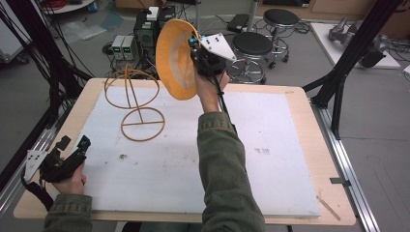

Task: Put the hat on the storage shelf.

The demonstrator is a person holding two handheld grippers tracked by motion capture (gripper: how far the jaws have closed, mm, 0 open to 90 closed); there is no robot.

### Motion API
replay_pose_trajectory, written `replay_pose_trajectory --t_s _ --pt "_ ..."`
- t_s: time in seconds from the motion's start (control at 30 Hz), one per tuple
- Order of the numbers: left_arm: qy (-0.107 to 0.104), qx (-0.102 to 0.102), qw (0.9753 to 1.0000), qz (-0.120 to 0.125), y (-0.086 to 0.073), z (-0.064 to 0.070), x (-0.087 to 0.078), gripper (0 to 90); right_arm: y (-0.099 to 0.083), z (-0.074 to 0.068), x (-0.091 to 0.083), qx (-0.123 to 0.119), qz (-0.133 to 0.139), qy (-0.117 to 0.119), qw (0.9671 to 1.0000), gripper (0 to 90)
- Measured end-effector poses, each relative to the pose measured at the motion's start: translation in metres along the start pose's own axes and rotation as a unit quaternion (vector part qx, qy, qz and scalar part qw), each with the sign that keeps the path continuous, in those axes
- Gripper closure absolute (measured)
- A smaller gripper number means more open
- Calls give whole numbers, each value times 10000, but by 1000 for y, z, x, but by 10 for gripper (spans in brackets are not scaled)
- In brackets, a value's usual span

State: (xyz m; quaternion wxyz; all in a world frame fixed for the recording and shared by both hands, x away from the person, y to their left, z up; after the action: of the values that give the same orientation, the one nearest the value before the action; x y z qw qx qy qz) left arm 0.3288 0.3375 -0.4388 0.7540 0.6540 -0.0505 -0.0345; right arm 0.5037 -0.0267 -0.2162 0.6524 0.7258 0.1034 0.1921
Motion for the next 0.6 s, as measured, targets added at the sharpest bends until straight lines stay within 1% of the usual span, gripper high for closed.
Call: replay_pose_trajectory --t_s 0.03,0.17,0.23,0.33,0.4,0.47,0.6 --pt "-2 -2 10000 -3 0 0 0 250 0 -3 1 -9 21 16 10000 861" --pt "-3 -26 10000 7 0 -1 0 251 1 -24 4 -66 21 245 9997 861" --pt "-2 -45 10000 23 1 0 0 251 1 -32 4 -81 10 306 9995 860" --pt "-1 -51 10000 25 0 0 0 251 2 -44 4 -23 33 456 9990 858" --pt "4 -57 10000 17 0 -1 0 251 2 -52 4 44 46 585 9983 857" --pt "7 -51 10000 15 0 -1 0 251 3 -60 4 31 68 725 9973 855" --pt "11 -53 10000 13 0 -1 0 252 1 -83 5 9 44 1005 9949 852"
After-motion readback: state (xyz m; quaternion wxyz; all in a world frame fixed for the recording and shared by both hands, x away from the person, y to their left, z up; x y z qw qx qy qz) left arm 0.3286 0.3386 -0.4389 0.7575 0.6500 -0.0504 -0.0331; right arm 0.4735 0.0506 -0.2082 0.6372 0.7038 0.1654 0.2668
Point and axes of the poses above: each handheld gripper's, and its own axes: x roughly forward along the jaws, y roughly out of its top, z roughly to its right, the point moved 7 cm from there along x, roughly forward along the jaws, and after that the axes turned 8 degrees about x, right-handed, at the moved point
